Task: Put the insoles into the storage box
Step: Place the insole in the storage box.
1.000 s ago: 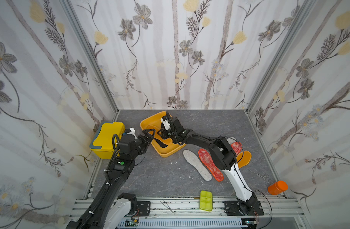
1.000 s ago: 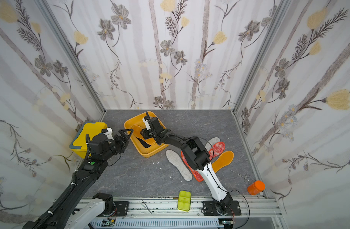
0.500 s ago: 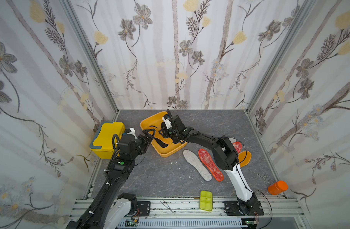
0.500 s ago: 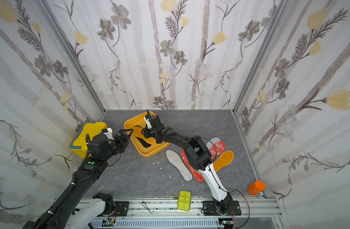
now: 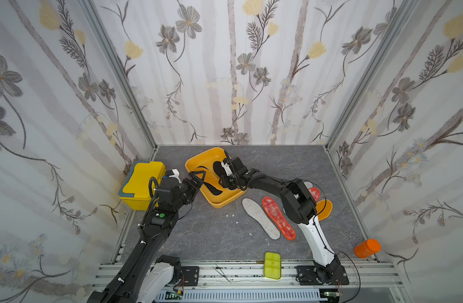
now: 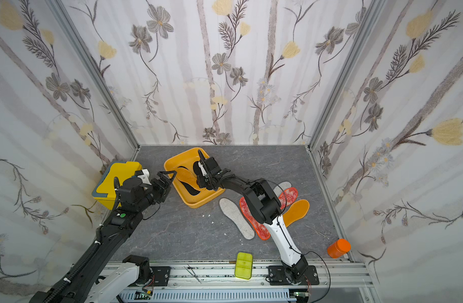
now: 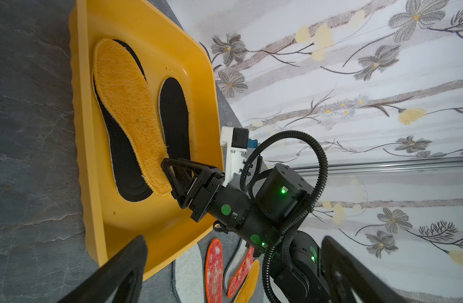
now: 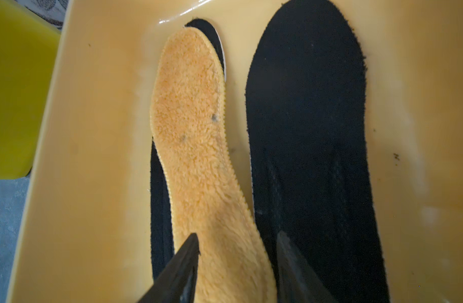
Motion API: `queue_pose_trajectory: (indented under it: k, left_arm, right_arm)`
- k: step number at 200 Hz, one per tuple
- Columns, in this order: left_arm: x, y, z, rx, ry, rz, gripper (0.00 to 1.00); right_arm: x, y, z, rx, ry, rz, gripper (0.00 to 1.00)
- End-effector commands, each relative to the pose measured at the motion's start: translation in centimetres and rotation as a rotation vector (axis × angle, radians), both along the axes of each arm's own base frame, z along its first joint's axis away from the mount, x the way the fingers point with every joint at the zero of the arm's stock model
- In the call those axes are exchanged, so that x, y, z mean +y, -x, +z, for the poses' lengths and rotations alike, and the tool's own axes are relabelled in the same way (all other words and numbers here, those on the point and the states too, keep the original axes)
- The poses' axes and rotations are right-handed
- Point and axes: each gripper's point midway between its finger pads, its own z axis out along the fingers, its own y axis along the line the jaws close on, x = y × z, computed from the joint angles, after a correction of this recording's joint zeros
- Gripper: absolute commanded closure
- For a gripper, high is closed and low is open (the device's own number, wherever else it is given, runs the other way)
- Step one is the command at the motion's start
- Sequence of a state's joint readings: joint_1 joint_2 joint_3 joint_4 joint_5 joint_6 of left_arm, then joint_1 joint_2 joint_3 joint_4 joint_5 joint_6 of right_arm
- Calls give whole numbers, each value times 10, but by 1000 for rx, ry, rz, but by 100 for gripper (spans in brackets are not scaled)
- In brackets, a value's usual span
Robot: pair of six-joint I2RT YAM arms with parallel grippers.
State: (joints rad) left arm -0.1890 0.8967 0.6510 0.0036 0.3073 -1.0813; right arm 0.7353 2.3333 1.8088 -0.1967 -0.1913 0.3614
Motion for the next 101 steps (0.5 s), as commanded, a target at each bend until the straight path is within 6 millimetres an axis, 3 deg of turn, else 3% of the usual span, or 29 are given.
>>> queue_pose_trajectory:
  k: [1,101]
  left_arm:
    - [1,-4,7,-24,8,6,0]
    - [0,-3,6,-21,8,2,0]
  right_arm:
    - [3,6,11,25,-48,32,51]
    - [13,22,13,108,-131,100,51]
